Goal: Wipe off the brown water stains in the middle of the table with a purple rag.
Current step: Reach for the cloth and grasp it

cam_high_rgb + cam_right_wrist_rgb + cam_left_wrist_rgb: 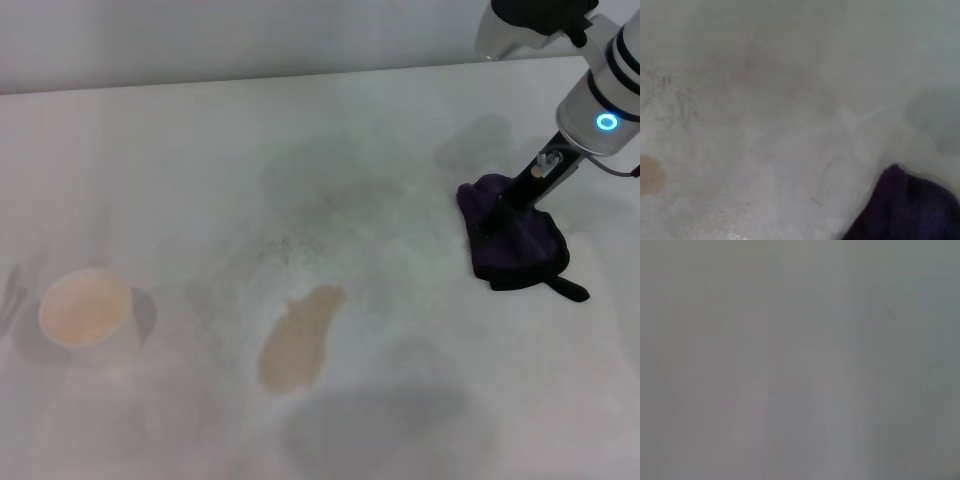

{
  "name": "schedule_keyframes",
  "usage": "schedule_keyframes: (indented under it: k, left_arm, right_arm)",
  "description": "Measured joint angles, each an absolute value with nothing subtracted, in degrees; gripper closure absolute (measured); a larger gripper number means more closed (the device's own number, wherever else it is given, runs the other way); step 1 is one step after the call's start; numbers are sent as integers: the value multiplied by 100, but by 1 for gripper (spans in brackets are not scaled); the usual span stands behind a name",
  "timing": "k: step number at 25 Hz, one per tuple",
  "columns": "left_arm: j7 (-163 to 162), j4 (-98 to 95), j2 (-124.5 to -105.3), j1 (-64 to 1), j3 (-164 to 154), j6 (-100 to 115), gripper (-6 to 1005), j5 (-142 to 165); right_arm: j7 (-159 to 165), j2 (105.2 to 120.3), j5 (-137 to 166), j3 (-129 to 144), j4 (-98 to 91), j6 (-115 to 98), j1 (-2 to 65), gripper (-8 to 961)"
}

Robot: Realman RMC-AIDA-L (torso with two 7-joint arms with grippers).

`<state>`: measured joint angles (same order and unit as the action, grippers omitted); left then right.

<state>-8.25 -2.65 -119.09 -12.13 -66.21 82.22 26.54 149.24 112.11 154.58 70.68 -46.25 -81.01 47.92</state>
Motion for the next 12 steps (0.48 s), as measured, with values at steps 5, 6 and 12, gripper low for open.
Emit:
schedule_keyframes:
  k: [5,6,12]
  left_arm:
    - [-818,-245,-11909,-1248,-6625,8220,108,2654]
    - [-818,-237,-11909,-1258,-6623,8219,108,2654]
    - [-817,-220,-11909,-1275,-6611,8217,107,2654]
  right_arm:
    - [14914,11219,15594,7090,-4422,-7858,4782,86]
    - [14912,11224,15633,7104,-4385,-7797,4783,86]
    - [14884,11290,15748,7135,-4246,-7544,4789,87]
